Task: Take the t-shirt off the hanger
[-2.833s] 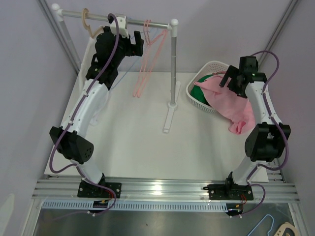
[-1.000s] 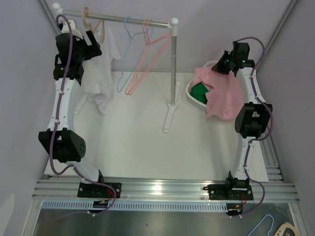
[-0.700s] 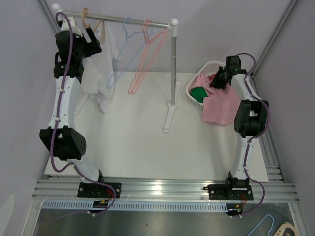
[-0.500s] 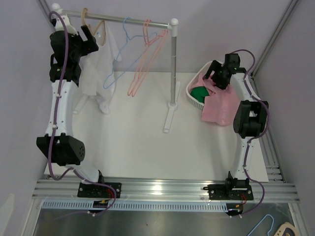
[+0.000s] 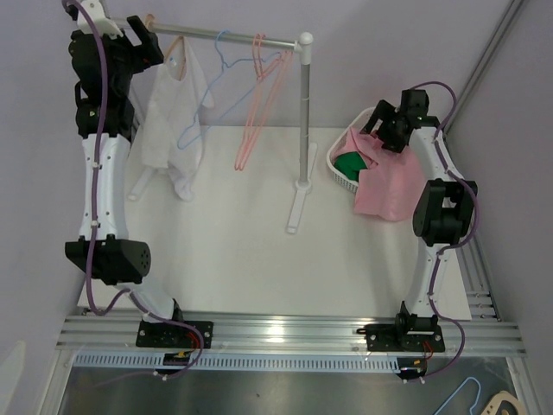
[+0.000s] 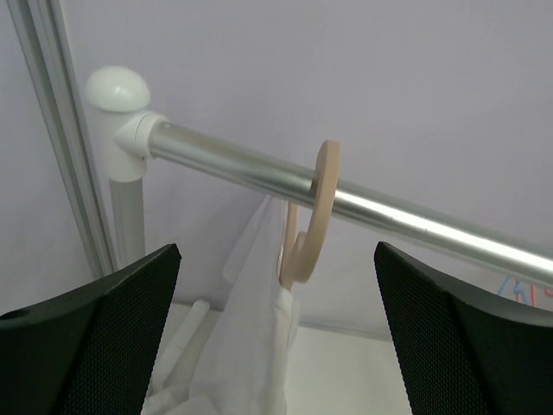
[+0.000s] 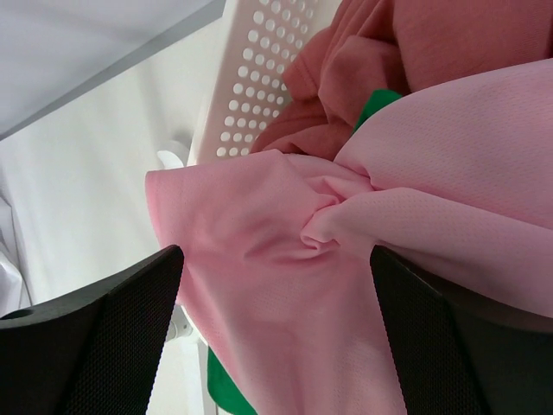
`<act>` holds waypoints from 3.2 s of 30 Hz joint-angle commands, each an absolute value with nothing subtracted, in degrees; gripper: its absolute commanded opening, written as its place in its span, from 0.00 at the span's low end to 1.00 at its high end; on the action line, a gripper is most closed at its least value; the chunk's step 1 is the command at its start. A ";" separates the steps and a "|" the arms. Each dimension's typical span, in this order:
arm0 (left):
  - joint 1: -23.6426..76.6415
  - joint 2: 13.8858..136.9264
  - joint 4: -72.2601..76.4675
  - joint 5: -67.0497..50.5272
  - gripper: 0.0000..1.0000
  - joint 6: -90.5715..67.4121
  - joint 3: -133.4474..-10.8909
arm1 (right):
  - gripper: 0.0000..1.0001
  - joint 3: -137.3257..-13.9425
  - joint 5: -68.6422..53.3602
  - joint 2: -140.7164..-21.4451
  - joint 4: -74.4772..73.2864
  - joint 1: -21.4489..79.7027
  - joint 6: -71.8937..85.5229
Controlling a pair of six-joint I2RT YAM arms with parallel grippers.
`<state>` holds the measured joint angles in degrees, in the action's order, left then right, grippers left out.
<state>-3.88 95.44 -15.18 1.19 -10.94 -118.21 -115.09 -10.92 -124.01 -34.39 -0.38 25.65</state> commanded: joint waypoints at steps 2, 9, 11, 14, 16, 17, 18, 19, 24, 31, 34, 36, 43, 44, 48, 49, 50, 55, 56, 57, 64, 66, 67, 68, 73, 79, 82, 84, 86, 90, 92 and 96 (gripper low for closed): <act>-4.22 101.77 -18.54 -1.49 0.97 -9.84 -127.17 | 0.94 -116.98 -10.98 -119.71 -33.40 -1.49 25.14; -4.13 103.80 -18.37 -1.05 0.85 -10.02 -128.50 | 0.94 -118.12 -11.51 -118.04 -33.57 -2.02 25.75; -4.13 103.89 -17.93 -1.23 0.76 -9.85 -127.62 | 0.94 -118.30 -11.60 -117.95 -33.57 -2.02 25.84; -4.22 103.45 -16.62 -0.97 0.51 -9.84 -125.87 | 0.94 -119.00 -11.69 -117.86 -33.75 -2.02 25.75; -4.22 103.62 -16.00 -1.23 0.26 -9.84 -125.77 | 0.94 -119.18 -11.51 -117.77 -34.01 -2.02 25.66; -4.13 103.88 -15.74 -1.32 0.17 -10.02 -125.86 | 0.94 -119.09 -11.43 -117.69 -33.93 -2.02 25.58; -4.22 103.97 -15.82 -1.67 0.01 -10.11 -126.73 | 0.94 -119.09 -11.34 -117.69 -34.01 -2.11 25.58; -4.22 104.24 -15.73 -2.28 0.01 -10.19 -127.09 | 0.95 -119.18 -11.34 -117.77 -34.01 -2.11 25.58; -4.13 105.47 -18.19 -3.08 0.01 -10.28 -133.50 | 0.95 -119.00 -11.87 -117.95 -33.93 -1.93 25.58; -4.22 102.57 -18.54 -3.16 0.01 -9.93 -137.45 | 0.95 -118.92 -12.04 -117.77 -34.10 -1.58 25.49; -4.13 101.43 -19.16 -3.51 0.01 -10.02 -138.86 | 0.95 -118.74 -12.13 -117.86 -34.28 -1.41 25.49; -4.13 100.46 -19.42 -3.87 0.01 -10.28 -138.43 | 0.95 -118.65 -12.13 -117.77 -34.28 -1.14 25.40; -4.22 95.19 -20.03 -4.92 0.01 -11.24 -134.30 | 0.94 -118.39 -13.27 -116.37 -34.45 0.09 24.09; -4.13 94.14 -21.08 -5.10 0.01 -11.51 -133.95 | 0.93 -117.61 -13.79 -115.67 -34.19 1.83 23.47; -3.00 88.71 -22.32 -1.77 0.01 -12.92 -128.95 | 0.93 -108.77 -12.67 -105.32 -28.24 6.49 19.34; -2.38 87.12 -22.41 2.68 0.01 -12.48 -125.11 | 0.94 -106.02 -9.52 -98.68 -26.91 9.03 17.42; -1.59 85.62 -22.67 5.60 0.01 -12.05 -124.02 | 0.97 -103.56 -8.27 -95.48 -25.85 10.18 16.62; 4.30 75.61 -24.17 16.25 0.01 -9.93 -115.59 | 0.99 -92.56 -14.56 -80.52 -23.64 16.24 16.08; 4.83 74.37 -24.69 17.74 0.01 -10.11 -114.10 | 0.99 -92.03 -16.94 -77.72 -24.08 17.39 16.08; 5.79 73.40 -25.48 18.28 0.01 -10.89 -112.86 | 0.99 -91.24 -19.92 -76.83 -24.87 18.62 16.17; 13.61 64.43 -26.72 31.44 0.01 -11.95 -101.17 | 0.99 -85.71 -26.38 -72.95 -23.57 41.63 15.38; 16.07 63.37 -28.73 36.10 0.01 -13.09 -99.68 | 0.99 -83.68 -24.97 -73.82 -18.14 48.99 16.08; 16.69 62.85 -29.09 36.91 0.01 -13.44 -98.71 | 0.99 -83.06 -24.79 -74.44 -16.89 51.13 16.08; 17.66 61.62 -29.87 37.78 0.01 -14.14 -98.27 | 0.99 -82.27 -24.61 -75.14 -15.48 53.07 15.82; 19.07 59.07 -31.03 40.52 0.01 -15.64 -94.76 | 1.00 -85.51 -25.40 -82.42 -9.67 60.45 15.38; 19.86 57.40 -30.32 39.38 0.01 -16.70 -91.59 | 0.99 -97.90 -25.93 -93.93 -10.81 64.51 13.36; 20.13 56.52 -29.36 39.11 0.01 -16.79 -89.56 | 0.99 -103.77 -26.54 -97.90 -10.63 64.77 13.27; 20.13 56.43 -29.27 39.11 0.01 -16.79 -88.77 | 0.99 -107.12 -27.59 -102.20 -11.68 64.86 13.79; 20.13 56.60 -28.83 39.02 0.01 -16.61 -88.42 | 0.99 -111.78 -29.08 -106.23 -13.35 65.21 14.67; 20.13 57.22 -27.08 39.46 0.01 -14.51 -88.07 | 0.99 -112.68 -28.22 -106.53 -15.12 67.06 15.81; 20.13 57.22 -25.06 39.38 0.01 -13.45 -87.63 | 0.99 -109.79 -27.95 -105.30 -14.68 67.59 16.69; 20.13 57.57 -23.30 39.11 0.01 -12.83 -87.36 | 0.99 -107.76 -25.15 -103.36 -16.52 69.95 17.40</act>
<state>19.55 57.65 -29.56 38.81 -14.17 -87.33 -108.60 -26.72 -106.56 -15.62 67.90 16.36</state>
